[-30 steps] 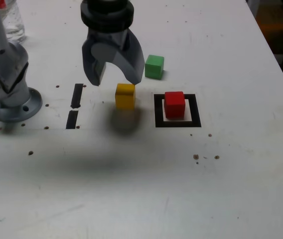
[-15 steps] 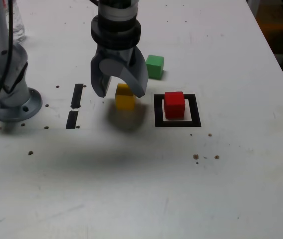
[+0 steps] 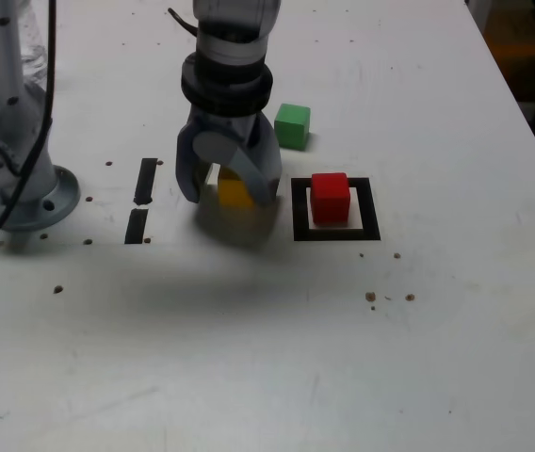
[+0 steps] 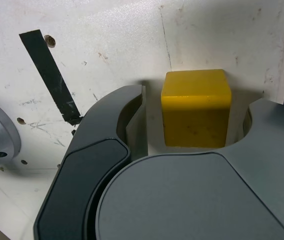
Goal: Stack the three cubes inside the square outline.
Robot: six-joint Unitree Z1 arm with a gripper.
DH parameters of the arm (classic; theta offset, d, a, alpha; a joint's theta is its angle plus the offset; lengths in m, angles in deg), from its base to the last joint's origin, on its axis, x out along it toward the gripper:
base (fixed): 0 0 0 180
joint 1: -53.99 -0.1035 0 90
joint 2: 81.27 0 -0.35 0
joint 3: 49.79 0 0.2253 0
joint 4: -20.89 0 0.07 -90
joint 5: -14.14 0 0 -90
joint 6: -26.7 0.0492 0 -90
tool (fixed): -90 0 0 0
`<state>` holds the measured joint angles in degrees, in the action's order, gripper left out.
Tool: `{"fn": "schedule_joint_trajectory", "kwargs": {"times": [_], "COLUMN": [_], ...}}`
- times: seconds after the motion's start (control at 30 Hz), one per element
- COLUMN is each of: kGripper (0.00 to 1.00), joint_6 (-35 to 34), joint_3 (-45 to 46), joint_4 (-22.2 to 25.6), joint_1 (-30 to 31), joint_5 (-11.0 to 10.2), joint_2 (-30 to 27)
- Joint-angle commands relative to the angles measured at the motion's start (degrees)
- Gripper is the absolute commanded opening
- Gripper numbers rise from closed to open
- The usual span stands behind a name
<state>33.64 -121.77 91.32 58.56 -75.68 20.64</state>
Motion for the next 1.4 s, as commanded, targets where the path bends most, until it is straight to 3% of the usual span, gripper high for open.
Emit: {"fn": "schedule_joint_trajectory", "kwargs": {"times": [0.0,0.4,0.5,0.7,0.83,1.1,1.37], "kGripper": [0.74,0.70,0.62,0.33,0.23,0.23,0.23], "joint_6": [0.25,1.79,1.85,1.85,1.82,1.08,-0.60], "joint_3": [0.19,2.13,2.56,3.31,3.93,4.37,1.00], "joint_4": [-0.13,-2.98,-3.67,-5.01,-5.55,-4.38,1.26], "joint_1": [-0.24,-1.58,-1.79,-2.02,-2.02,-2.02,-2.02], "joint_5": [0.14,0.40,0.70,1.14,1.23,1.17,0.93], "joint_2": [0.33,0.30,0.29,-0.03,-0.42,-2.68,-6.17]}}
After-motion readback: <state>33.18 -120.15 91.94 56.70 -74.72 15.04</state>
